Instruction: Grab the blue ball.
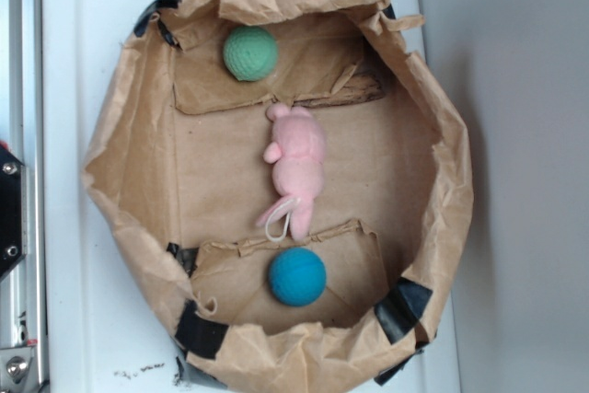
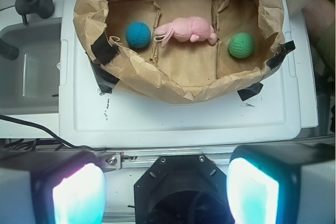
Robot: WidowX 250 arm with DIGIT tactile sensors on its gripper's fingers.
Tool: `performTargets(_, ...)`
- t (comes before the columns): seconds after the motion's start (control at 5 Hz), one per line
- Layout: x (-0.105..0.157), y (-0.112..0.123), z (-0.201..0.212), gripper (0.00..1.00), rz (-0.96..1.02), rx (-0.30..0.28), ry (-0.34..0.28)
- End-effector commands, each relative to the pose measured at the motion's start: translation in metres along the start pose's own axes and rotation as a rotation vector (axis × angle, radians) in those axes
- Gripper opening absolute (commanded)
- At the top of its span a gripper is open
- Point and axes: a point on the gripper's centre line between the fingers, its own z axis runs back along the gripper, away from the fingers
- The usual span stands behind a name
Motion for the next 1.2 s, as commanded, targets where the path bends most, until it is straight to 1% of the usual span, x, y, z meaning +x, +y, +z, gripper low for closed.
performTargets(0.0,0.0,0.0,0.0,1.0,0.0,0.0,0.0)
performTargets(0.2,0.047,0.003,-0.028,1.0,-0.003,0.01,-0.023)
performTargets(0.4,0.095,0.001,-0.057,1.0,-0.076,0.016,-0.053)
performTargets(0.6,0.145,0.01,-0.067,1.0,-0.159,-0.004,-0.075)
performTargets(1.0,0.145,0.01,-0.067,1.0,-0.159,-0.004,-0.075)
